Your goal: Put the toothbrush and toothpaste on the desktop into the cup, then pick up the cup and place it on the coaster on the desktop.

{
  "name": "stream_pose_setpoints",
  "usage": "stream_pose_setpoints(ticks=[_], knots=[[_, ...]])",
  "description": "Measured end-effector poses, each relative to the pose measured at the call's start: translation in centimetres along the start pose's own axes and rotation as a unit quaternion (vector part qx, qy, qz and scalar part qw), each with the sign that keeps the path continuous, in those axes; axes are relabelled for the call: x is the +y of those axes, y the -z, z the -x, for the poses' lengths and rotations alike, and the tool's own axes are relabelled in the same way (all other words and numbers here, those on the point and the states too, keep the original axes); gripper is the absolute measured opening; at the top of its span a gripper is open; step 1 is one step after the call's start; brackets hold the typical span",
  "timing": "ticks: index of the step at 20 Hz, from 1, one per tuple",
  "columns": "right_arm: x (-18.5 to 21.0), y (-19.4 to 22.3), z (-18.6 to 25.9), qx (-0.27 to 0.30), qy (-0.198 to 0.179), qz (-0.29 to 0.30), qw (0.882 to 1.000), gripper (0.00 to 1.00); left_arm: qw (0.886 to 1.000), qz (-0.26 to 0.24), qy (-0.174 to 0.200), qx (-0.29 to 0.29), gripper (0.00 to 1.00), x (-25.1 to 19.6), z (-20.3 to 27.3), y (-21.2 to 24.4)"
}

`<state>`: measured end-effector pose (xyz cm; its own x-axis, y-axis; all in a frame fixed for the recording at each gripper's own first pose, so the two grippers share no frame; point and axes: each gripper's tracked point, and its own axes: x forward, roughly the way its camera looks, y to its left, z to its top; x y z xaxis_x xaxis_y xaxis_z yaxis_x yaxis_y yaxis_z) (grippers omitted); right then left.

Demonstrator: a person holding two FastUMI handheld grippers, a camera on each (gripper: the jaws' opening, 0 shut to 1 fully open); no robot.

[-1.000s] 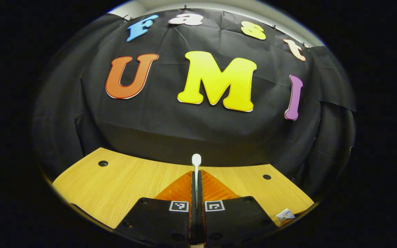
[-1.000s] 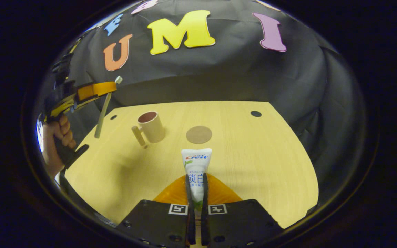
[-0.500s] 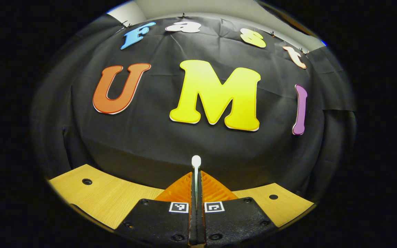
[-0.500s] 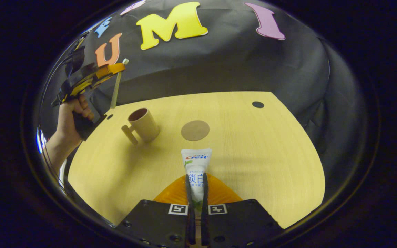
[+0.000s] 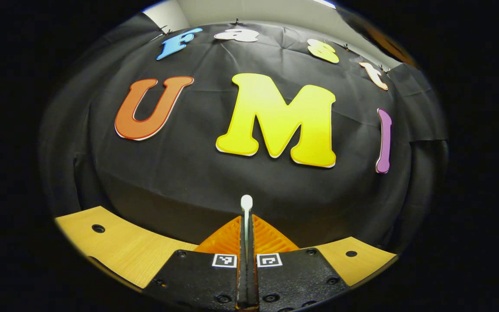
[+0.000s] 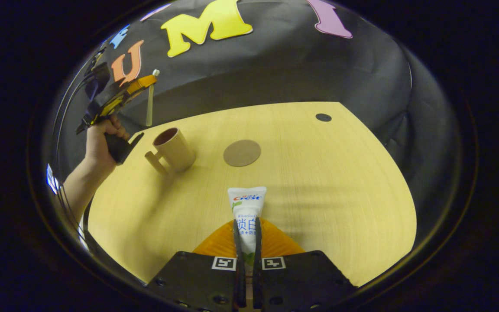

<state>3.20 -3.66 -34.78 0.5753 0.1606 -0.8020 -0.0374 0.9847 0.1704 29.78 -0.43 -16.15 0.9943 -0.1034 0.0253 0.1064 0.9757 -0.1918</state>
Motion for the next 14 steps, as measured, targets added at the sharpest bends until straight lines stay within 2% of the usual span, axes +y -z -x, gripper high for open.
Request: stream_pose_setpoints(ticks=[5, 9, 12, 13, 14], knots=[[-0.2, -0.8, -0.6, -0.002, 0.004, 0.000, 1.000, 0.06, 1.000, 0.020, -0.008, 0.012, 0.03, 0.4, -0.2, 1.4], [0.5, -0.6, -0.7, -0.003, 0.001, 0.007, 1.000, 0.06, 0.999, 0.017, -0.004, 0.027, 0.05, 0.4, 0.1, 2.5], [0.8, -0.2, -0.4, -0.005, 0.003, 0.011, 1.000, 0.06, 0.999, 0.014, 0.000, 0.031, 0.11, 0.3, 0.9, 2.6], [1.0, -0.2, -0.3, -0.007, 0.000, 0.009, 1.000, 0.06, 0.999, 0.012, -0.003, 0.031, 0.24, 0.4, 1.3, 2.4], [1.2, -0.2, -0.2, -0.010, -0.002, 0.008, 1.000, 0.05, 0.999, 0.009, -0.007, 0.030, 0.47, 0.6, 1.6, 2.2]])
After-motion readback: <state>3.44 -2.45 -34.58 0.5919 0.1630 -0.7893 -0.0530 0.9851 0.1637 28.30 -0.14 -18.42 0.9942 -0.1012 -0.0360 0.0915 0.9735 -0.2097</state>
